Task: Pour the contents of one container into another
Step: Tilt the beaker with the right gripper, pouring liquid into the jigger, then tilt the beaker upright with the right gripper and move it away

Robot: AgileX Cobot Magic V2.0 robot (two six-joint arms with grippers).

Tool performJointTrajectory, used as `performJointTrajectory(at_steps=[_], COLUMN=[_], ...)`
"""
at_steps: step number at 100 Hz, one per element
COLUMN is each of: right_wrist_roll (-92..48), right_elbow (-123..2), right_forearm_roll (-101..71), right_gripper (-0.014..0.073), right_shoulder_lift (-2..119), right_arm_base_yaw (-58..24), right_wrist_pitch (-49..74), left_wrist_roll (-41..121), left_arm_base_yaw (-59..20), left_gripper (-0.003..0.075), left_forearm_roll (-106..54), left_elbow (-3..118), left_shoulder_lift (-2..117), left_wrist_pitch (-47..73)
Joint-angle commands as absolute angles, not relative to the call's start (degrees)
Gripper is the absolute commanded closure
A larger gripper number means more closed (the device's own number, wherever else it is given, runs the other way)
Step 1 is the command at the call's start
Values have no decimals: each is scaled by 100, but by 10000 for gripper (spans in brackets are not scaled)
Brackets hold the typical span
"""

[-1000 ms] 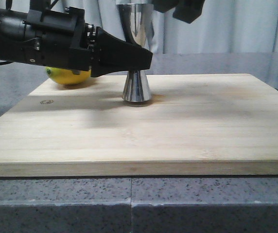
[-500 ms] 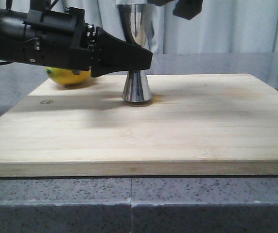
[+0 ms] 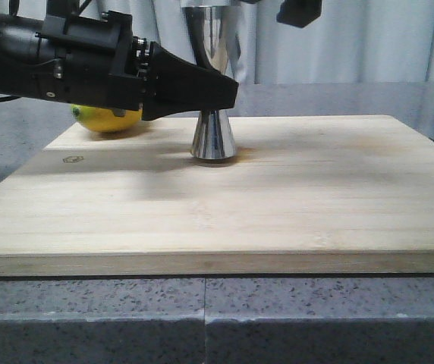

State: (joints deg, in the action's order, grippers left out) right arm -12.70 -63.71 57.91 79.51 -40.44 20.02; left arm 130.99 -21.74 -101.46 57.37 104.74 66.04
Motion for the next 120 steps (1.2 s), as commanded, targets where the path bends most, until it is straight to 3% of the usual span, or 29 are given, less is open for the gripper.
performJointTrajectory(at_steps=[1,120], right_wrist_roll=[-1313,-1313], right_elbow=[-6569,-6569], right_forearm_roll=[6035,6691], right_gripper=[347,347], right_shoulder_lift=[7778,7778], right_arm_base_yaw=[-4040,-4040], right_wrist_pitch=[1787,2075], left_wrist_roll=[13055,13055], left_arm_base_yaw=[-2225,-2225], left_gripper=[640,640], left_forearm_roll=[-10600,-10600], left_elbow=[5902,5902], left_shoulder_lift=[10238,10238], left_wrist_pitch=[7274,7274])
